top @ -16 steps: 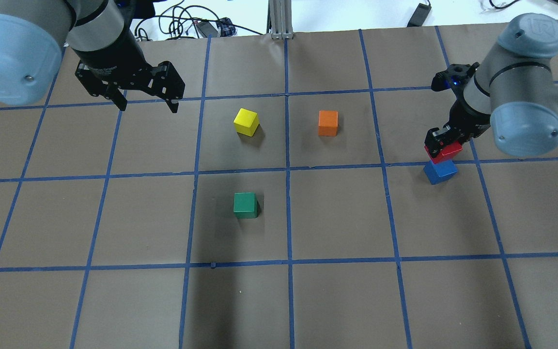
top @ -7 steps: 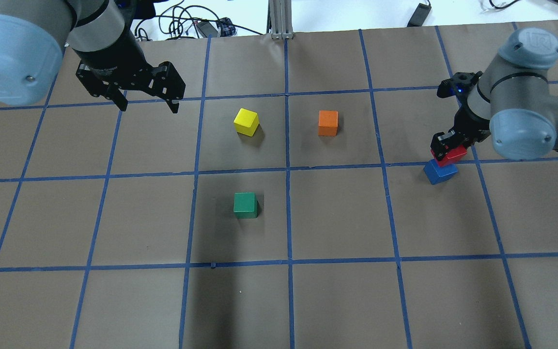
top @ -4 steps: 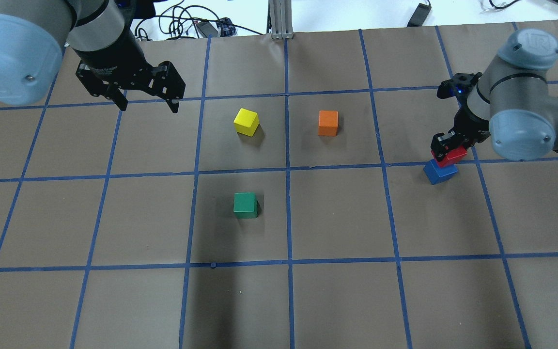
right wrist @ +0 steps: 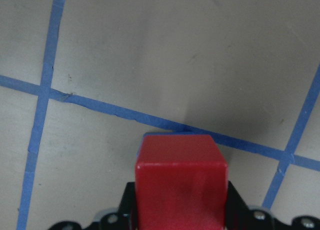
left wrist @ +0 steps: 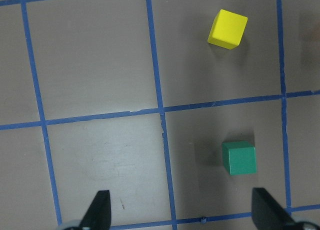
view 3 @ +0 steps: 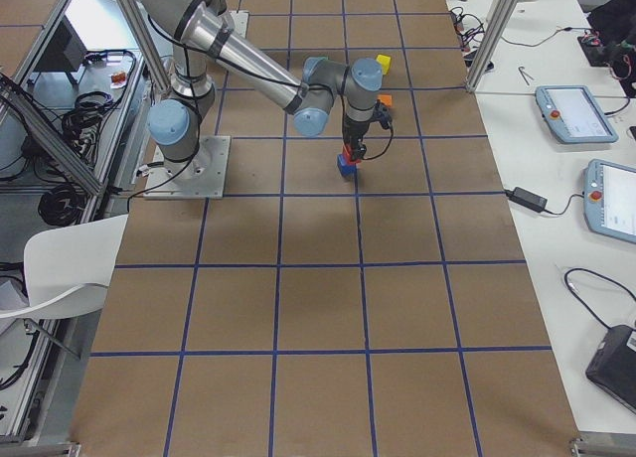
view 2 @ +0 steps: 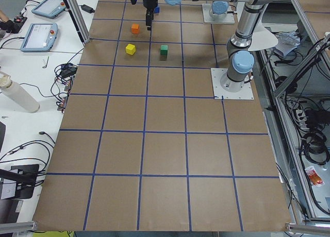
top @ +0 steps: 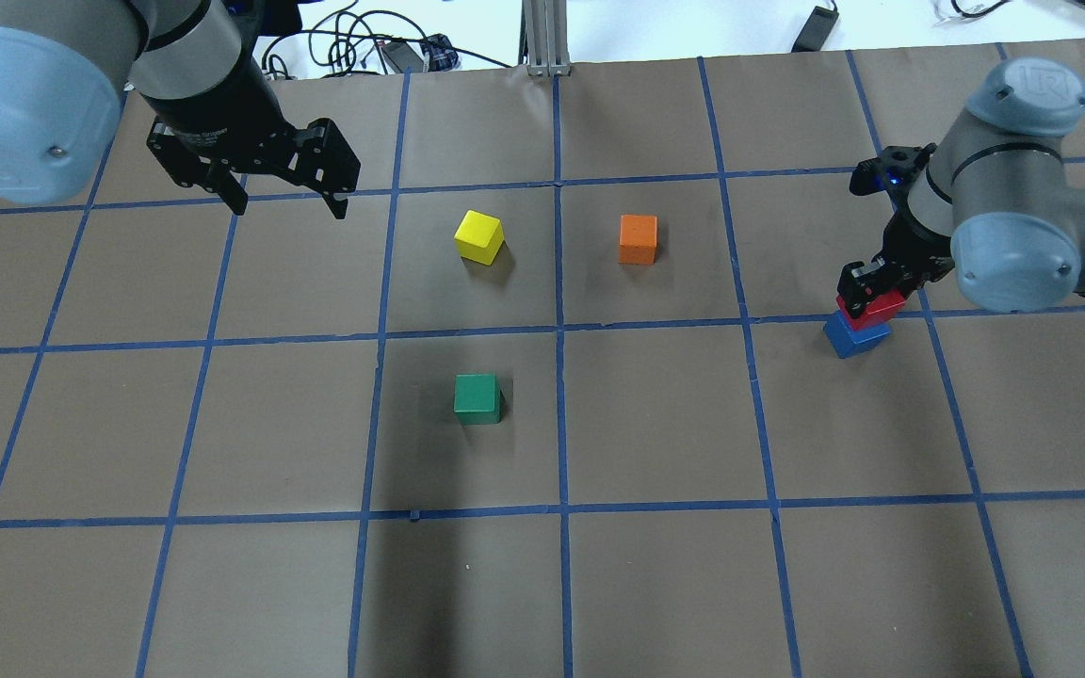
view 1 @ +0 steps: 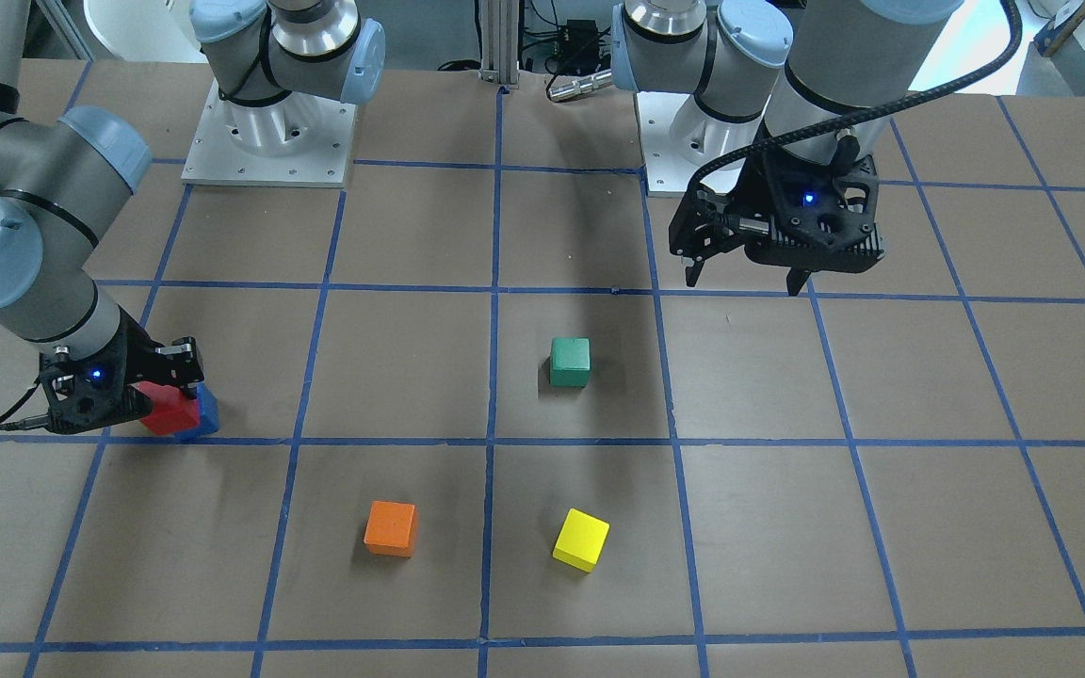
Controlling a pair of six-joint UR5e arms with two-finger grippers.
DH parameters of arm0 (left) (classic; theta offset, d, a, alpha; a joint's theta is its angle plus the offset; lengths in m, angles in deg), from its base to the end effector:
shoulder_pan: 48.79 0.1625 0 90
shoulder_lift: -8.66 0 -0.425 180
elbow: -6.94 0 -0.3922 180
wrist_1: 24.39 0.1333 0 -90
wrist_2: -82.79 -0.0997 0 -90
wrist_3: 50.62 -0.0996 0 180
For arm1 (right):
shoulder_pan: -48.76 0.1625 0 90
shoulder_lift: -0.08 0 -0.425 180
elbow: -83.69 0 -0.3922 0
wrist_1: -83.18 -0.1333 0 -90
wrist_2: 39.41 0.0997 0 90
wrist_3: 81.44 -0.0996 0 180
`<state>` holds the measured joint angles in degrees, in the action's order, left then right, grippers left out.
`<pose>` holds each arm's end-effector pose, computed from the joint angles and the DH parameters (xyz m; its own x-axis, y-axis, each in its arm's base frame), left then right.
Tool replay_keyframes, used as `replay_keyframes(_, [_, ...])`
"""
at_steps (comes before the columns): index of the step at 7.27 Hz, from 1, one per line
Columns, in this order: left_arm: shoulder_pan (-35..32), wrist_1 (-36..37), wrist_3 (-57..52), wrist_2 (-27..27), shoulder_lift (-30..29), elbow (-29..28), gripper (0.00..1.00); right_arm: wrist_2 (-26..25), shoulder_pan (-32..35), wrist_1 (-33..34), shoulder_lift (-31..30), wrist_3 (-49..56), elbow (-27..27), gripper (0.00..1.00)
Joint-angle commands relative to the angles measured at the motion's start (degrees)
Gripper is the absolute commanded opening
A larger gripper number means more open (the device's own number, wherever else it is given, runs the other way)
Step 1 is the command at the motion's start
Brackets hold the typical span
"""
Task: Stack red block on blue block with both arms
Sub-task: 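Lower the red cube onto the blue cube with the right gripper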
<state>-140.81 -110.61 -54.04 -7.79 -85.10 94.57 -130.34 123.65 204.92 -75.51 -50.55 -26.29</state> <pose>-0.1507 -0.5187 0.4817 -0.9955 0.0943 -0.0126 0.0948 0.9947 -0.0410 -0.0096 -0.5406 0.2485 -0.9622 -0.2721 -0.0098 -0.2722 0.9610 0.0480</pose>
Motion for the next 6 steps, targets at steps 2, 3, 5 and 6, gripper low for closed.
replay_keyframes(2, [0.0,0.0,0.0,0.0,0.0,0.0,1.00,-2.2,0.0,-1.4,-0.7,0.0,0.1,0.72])
replay_keyframes(3, [0.0,0.0,0.0,0.0,0.1,0.0,1.00,-2.2,0.0,-1.6,-0.9,0.0,0.1,0.80])
replay_keyframes(5, [0.0,0.0,0.0,0.1,0.0,0.0,1.00,-1.4,0.1,-6.8,-3.4,-0.8,0.7,1.00])
replay_keyframes(6, [0.0,0.0,0.0,0.0,0.1,0.0,1.00,-1.4,0.3,-10.4,-6.4,-2.7,1.1,1.00])
